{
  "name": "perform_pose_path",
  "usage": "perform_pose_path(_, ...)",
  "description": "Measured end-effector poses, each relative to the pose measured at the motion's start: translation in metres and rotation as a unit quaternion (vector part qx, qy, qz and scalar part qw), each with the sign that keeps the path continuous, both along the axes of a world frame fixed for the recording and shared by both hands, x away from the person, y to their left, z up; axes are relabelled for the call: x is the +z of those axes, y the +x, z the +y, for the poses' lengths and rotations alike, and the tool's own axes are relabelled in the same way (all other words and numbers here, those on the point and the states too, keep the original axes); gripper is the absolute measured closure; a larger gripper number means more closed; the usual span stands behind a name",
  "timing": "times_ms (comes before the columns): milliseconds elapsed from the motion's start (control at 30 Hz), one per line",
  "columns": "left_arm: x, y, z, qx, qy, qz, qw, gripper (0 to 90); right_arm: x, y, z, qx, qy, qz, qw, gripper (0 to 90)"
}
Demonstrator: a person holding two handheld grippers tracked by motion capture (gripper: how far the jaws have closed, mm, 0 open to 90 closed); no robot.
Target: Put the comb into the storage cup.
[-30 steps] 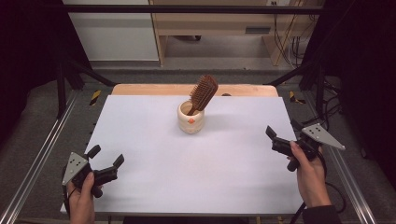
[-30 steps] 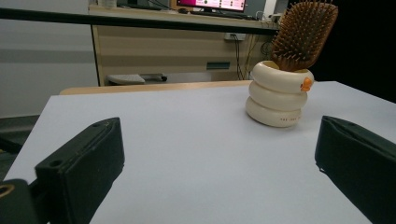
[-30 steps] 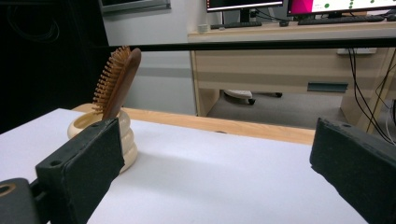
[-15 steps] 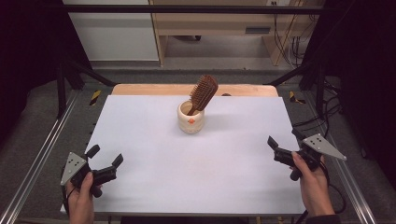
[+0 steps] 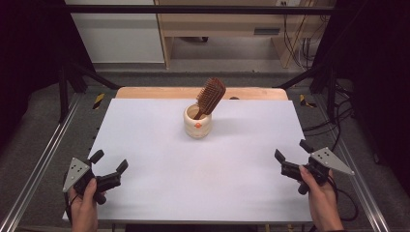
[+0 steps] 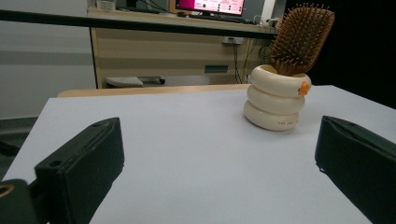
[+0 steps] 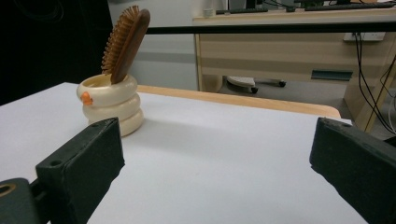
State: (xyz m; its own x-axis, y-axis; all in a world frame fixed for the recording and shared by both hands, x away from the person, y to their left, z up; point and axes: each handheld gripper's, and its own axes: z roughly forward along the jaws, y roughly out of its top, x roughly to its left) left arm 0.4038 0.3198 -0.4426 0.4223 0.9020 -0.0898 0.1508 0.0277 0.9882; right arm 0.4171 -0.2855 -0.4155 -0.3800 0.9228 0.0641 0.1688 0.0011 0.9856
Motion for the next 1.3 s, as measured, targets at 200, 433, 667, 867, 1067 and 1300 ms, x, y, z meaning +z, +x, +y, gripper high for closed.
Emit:
perform_pose_path(200, 0.0, 0.0, 0.001, 0.0, -0.002, -0.002, 1.0, 1.4, -0.005, -0.005, 0.002, 0.005, -0.001, 0.001, 1.0, 3.0)
perform_pose_path(433, 0.001, 0.0, 0.0, -0.004, -0.004, -0.007, 1.0, 1.2, -0.012, -0.011, 0.007, 0.013, -0.01, 0.002, 0.9999, 3.1)
perform_pose_path(667, 0.002, -0.001, -0.001, -0.007, -0.005, -0.009, 0.9999, 1.2, -0.024, -0.016, 0.014, 0.02, -0.012, 0.01, 0.9997, 3.2)
perform_pose_path(867, 0.003, 0.0, 0.0, -0.009, -0.014, -0.009, 0.9998, 1.1, -0.028, -0.02, 0.019, 0.031, -0.017, 0.011, 0.9993, 3.4)
perform_pose_path(1067, 0.003, 0.0, 0.0, -0.011, -0.016, -0.01, 0.9998, 1.1, -0.032, -0.023, 0.026, 0.042, -0.025, 0.014, 0.9987, 3.4)
perform_pose_path(1300, 0.003, 0.001, -0.001, -0.014, -0.017, -0.01, 0.9997, 1.1, -0.035, -0.025, 0.032, 0.055, -0.029, 0.016, 0.9979, 3.2)
